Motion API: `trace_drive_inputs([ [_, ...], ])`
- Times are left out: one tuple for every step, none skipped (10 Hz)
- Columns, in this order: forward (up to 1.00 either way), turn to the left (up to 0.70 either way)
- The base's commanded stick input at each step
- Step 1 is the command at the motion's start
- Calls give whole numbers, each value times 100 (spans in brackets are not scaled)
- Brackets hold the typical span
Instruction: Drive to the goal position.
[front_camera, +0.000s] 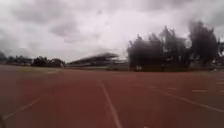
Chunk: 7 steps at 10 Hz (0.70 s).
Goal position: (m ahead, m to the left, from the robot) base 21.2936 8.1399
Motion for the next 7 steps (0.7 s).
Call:
trace_drive_inputs([
  [70,0],
  [70,0],
  [70,0],
  [70,0],
  [70,0],
  [70,0],
  [70,0],
])
